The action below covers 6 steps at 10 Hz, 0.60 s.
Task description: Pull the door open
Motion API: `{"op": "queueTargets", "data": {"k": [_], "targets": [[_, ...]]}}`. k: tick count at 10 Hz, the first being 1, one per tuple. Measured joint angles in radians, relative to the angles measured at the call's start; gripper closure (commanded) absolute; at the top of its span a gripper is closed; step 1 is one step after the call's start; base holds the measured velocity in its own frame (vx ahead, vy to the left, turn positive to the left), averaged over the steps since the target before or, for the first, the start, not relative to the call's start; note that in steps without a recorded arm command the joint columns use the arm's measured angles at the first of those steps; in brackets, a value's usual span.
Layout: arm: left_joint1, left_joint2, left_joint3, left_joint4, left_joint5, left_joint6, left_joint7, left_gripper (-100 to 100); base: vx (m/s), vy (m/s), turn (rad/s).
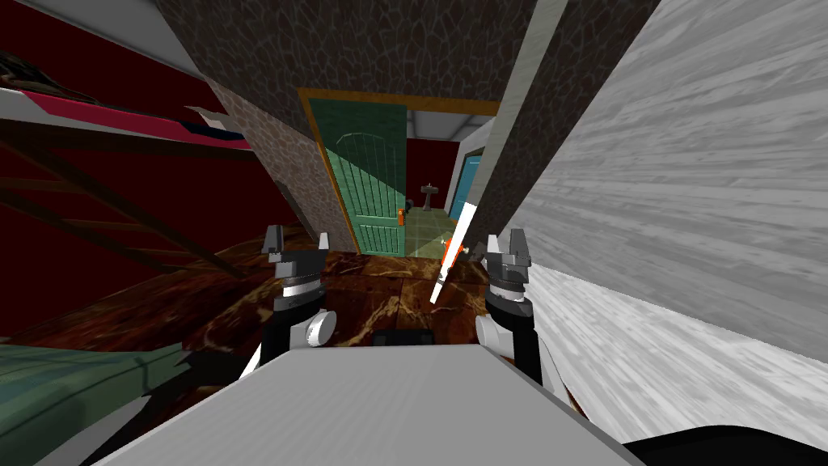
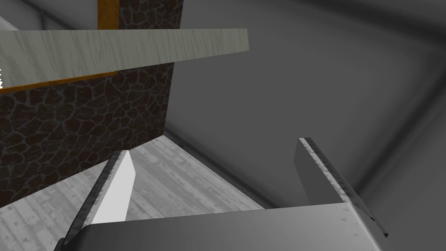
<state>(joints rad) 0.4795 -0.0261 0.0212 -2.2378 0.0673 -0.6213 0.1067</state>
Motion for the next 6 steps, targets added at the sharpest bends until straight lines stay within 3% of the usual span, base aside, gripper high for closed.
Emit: {"op": "queueTargets", "data": {"k": [6], "targets": [[-0.071, 0.027, 0.030, 0.122, 0.021, -0.002, -0.035, -100, 0.073, 0.018, -0.066]]}}
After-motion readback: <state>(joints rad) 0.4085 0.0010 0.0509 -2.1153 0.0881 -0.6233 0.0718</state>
